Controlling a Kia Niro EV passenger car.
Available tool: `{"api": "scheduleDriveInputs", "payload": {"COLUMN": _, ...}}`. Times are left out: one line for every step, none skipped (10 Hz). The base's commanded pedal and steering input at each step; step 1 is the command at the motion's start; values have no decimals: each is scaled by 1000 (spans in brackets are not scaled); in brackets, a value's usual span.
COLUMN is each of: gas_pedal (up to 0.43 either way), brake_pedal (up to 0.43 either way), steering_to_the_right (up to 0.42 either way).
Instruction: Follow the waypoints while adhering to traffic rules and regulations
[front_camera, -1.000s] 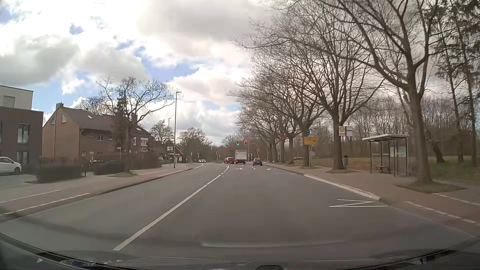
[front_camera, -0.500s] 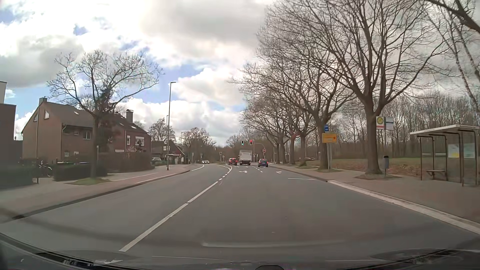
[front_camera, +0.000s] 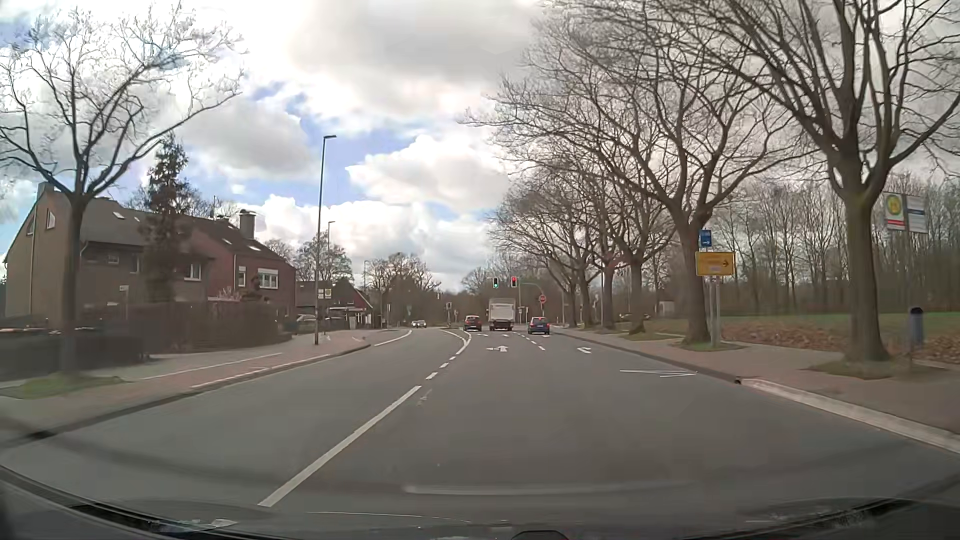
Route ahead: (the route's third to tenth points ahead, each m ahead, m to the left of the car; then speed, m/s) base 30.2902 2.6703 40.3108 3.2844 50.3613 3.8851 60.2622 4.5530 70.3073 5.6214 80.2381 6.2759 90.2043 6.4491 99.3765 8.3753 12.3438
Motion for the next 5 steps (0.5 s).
{"api": "scheduleDriveInputs", "payload": {"gas_pedal": 157, "brake_pedal": 0, "steering_to_the_right": -15}}
{"api": "scheduleDriveInputs", "payload": {"gas_pedal": 157, "brake_pedal": 0, "steering_to_the_right": -13}}
{"api": "scheduleDriveInputs", "payload": {"gas_pedal": 157, "brake_pedal": 0, "steering_to_the_right": -12}}
{"api": "scheduleDriveInputs", "payload": {"gas_pedal": 157, "brake_pedal": 0, "steering_to_the_right": -12}}
{"api": "scheduleDriveInputs", "payload": {"gas_pedal": 157, "brake_pedal": 0, "steering_to_the_right": -10}}
